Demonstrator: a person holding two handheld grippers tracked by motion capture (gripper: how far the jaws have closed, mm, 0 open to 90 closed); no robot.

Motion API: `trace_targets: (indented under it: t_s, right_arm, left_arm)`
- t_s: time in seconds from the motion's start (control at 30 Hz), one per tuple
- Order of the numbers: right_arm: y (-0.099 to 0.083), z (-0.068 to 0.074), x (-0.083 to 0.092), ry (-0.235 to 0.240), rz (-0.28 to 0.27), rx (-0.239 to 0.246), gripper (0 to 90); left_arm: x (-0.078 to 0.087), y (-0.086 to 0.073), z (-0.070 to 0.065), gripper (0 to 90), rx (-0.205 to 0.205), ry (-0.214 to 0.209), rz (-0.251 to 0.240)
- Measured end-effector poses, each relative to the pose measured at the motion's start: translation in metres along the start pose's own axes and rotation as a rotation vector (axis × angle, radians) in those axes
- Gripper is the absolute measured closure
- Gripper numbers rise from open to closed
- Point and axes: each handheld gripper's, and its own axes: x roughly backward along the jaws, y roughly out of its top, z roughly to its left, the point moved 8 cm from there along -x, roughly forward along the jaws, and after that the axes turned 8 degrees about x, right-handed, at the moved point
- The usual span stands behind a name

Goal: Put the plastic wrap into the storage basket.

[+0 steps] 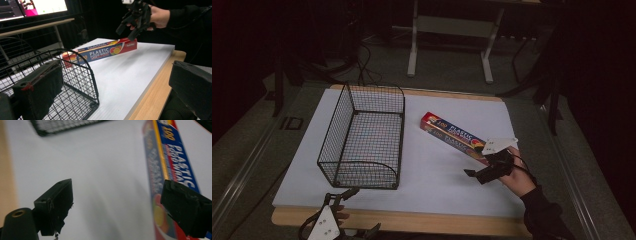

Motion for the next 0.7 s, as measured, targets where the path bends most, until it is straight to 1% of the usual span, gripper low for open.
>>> trace_targets:
  t_s: [0.03, 0.07, 0.1, 0.17, 0.2, 0.33, 0.4, 0.5, 0.57, 0.6, 0.63, 0.67, 0.7]
  right_arm:
    - [-0.002, -0.004, -0.003, -0.031, 0.019, 0.005, 10.5]
    - [-0.003, -0.008, -0.006, -0.038, 0.035, 0.01, 10.2]
    - [-0.004, -0.01, -0.008, -0.021, 0.042, 0.005, 10.2]
    - [-0.007, -0.014, -0.014, 0.001, 0.078, -0.018, 10.3]
    - [-0.008, -0.017, -0.016, -0.005, 0.093, -0.02, 10.3]
    - [-0.007, -0.03, -0.023, -0.009, 0.096, -0.036, 9.6]
    - [-0.006, -0.037, -0.026, -0.021, 0.111, -0.047, 9.7]
    - [-0.006, -0.047, -0.032, -0.02, 0.137, -0.056, 9.7]
    - [-0.005, -0.05, -0.034, -0.017, 0.14, -0.055, 9.8]
    - [-0.004, -0.055, -0.037, -0.016, 0.154, -0.055, 9.8]
    - [-0.004, -0.057, -0.038, -0.007, 0.167, -0.057, 10.0]
    - [-0.003, -0.06, -0.04, -0.012, 0.172, -0.057, 10.0]
    - [-0.002, -0.062, -0.041, -0.006, 0.18, -0.061, 10.0]
  left_arm:
    - [0.0, 0.0, 0.001, 0.0, 0.003, 0.0, -0.001]
    - [0.0, 0.0, 0.001, 0.0, 0.005, 0.0, -0.001]
    - [0.0, 0.0, 0.001, 0.0, 0.005, 0.0, -0.001]
    - [0.0, 0.0, 0.0, 0.0, 0.006, -0.003, -0.002]
    - [0.0, 0.0, 0.0, 0.0, 0.006, -0.004, -0.001]
    - [0.0, 0.0, 0.0, 0.0, 0.007, -0.006, -0.001]
    - [0.0, 0.0, 0.0, 0.0, 0.008, -0.006, -0.001]
    - [0.0, 0.0, 0.0, 0.0, 0.009, -0.008, -0.001]
    - [0.0, 0.0, 0.0, 0.0, 0.007, -0.006, 0.001]
    - [0.0, -0.001, 0.0, 0.0, 0.008, -0.008, 0.001]
    - [0.0, -0.001, 0.0, 0.0, 0.008, -0.008, 0.001]
    - [0.0, -0.001, 0.0, 0.0, 0.007, -0.007, 0.004]
    - [0.0, -0.001, 0.0, 0.0, 0.007, -0.007, 0.005]
